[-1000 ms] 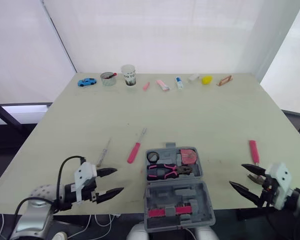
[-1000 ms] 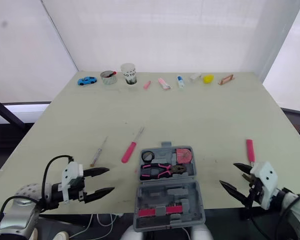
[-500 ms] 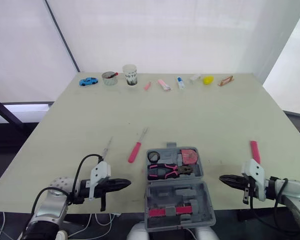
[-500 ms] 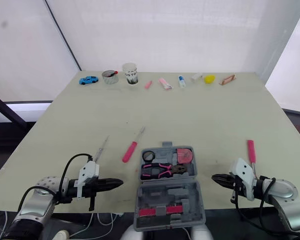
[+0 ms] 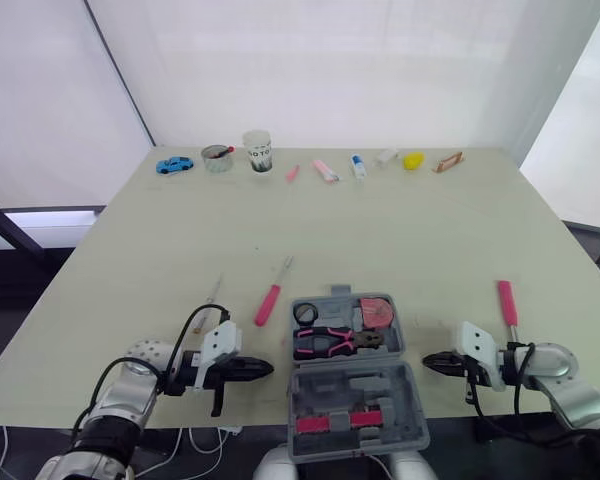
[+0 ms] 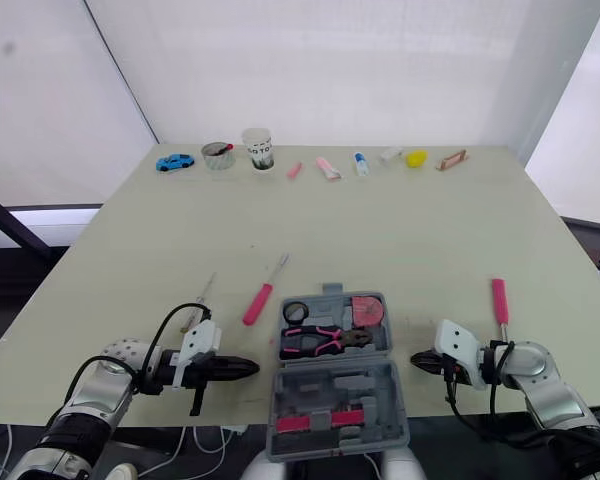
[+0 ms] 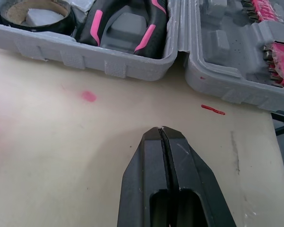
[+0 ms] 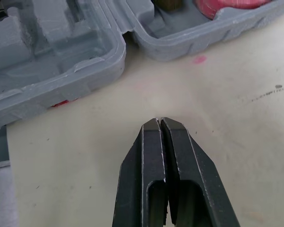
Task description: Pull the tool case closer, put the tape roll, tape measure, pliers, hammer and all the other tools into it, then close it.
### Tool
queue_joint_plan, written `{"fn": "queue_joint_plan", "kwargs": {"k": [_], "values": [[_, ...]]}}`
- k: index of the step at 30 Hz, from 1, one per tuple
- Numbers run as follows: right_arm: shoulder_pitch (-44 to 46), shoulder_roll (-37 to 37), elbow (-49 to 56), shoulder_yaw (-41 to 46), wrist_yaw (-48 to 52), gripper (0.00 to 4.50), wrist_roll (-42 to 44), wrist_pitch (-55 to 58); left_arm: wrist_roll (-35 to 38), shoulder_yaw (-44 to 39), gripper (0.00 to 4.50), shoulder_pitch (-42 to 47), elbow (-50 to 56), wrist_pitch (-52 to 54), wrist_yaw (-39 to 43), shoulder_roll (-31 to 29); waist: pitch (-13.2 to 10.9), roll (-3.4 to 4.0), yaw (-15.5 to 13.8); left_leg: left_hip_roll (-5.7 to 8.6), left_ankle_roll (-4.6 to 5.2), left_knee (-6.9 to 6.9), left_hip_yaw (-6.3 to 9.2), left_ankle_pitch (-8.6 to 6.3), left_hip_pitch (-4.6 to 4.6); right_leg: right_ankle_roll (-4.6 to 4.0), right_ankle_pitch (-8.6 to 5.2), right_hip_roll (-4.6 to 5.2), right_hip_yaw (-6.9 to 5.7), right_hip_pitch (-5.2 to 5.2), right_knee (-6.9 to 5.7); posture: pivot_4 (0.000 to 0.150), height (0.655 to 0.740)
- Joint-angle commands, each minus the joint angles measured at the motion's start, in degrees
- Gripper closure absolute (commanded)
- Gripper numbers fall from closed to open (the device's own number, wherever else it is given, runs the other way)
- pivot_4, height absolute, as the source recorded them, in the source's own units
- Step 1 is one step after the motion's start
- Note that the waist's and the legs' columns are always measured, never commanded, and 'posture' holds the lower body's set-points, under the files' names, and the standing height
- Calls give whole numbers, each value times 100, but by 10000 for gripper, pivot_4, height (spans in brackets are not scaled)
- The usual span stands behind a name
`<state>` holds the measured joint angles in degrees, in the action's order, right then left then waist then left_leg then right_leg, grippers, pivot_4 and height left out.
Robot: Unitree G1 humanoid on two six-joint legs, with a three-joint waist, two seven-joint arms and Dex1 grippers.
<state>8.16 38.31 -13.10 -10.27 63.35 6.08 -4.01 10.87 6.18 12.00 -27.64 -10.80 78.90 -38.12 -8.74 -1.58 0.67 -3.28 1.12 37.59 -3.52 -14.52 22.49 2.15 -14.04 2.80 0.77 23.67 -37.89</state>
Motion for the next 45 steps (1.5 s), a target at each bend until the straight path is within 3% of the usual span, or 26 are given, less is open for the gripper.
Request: {"fn": "queue_joint_plan", "kwargs": {"k": [1,45], "values": [[113,-128,-78,-153,11,44299,-133,-158,-103,112,45000,-68,-46,-35,-36,75,1,1,0,0,0,0,0,0,-2,0,0,0,1,-2,0,1500,7400],[37,-442,54,-430,-35,44299,-426,-346,-578,711,45000,1167,-1173,-101,322,959,39,36,-62,8,1,76,9,0,11,9,6,-1,13,-25,-7,1500,7400]]}}
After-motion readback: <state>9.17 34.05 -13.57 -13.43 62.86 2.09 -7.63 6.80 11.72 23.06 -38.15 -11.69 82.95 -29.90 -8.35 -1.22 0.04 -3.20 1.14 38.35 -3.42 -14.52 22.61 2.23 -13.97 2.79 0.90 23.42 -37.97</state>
